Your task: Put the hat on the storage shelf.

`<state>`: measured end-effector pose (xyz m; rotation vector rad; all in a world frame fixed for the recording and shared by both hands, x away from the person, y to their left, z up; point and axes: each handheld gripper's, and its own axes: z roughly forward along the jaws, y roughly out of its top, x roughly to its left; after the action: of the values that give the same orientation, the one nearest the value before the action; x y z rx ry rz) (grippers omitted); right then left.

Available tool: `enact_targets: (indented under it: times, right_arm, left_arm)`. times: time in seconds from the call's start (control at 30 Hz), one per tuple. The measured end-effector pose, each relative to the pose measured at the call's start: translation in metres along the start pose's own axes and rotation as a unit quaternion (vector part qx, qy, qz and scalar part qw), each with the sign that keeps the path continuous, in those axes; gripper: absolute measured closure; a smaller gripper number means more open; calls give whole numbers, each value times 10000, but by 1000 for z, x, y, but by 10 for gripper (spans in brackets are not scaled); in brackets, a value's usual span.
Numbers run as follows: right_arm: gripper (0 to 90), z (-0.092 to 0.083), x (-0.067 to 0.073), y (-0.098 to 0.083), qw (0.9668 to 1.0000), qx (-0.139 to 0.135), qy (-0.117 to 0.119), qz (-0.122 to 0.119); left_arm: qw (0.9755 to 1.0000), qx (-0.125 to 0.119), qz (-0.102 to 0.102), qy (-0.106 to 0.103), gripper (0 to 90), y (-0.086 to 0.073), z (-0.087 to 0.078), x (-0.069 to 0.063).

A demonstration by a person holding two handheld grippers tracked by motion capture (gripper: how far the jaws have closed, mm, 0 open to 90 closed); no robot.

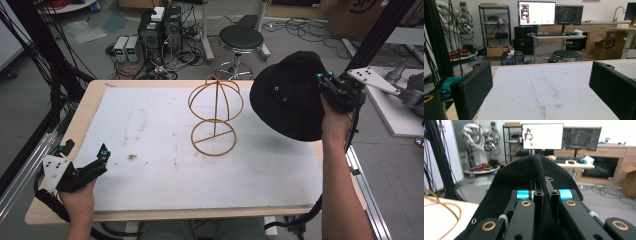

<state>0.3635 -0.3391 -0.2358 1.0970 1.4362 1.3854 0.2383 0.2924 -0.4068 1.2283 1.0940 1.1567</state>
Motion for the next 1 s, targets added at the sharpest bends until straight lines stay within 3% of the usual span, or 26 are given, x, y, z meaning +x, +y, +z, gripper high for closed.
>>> enact_targets:
  times: [0.23, 0.27, 0.47, 0.53, 0.6, 0.63, 0.8, 1.0]
  right_arm:
    - [888, -5, 12, 31, 9993, -365, 116, -29]
    - [888, -6, 17, 39, 9984, -520, 215, 44]
    - [888, -8, 35, 59, 9944, -826, 590, 296]
    - [888, -7, 38, 61, 9940, -840, 636, 280]
    - [888, -4, 52, 68, 9916, -856, 912, 325]
    - [888, -4, 52, 68, 9916, -856, 912, 325]
    - [887, 6, 82, 74, 9880, -812, 1288, 274]
    - [886, 18, 119, 70, 9836, -659, 1678, 40]
  left_arm:
    - [10000, -28, -27, -4, 55, 1, 0, -1]
    - [10000, -38, -27, -9, 55, 1, 0, -1]
    - [10000, -51, -26, -9, 55, 2, 0, 0]
    - [10000, -63, -38, -4, 55, 2, 0, 0]
    - [10000, -76, -65, 5, 55, 2, -1, 1]
    - [10000, -76, -65, 5, 55, 2, -1, 1]
    - [9999, -93, -70, 11, 55, 3, -2, 3]
    - [9999, -102, -85, 19, 55, 3, -3, 4]
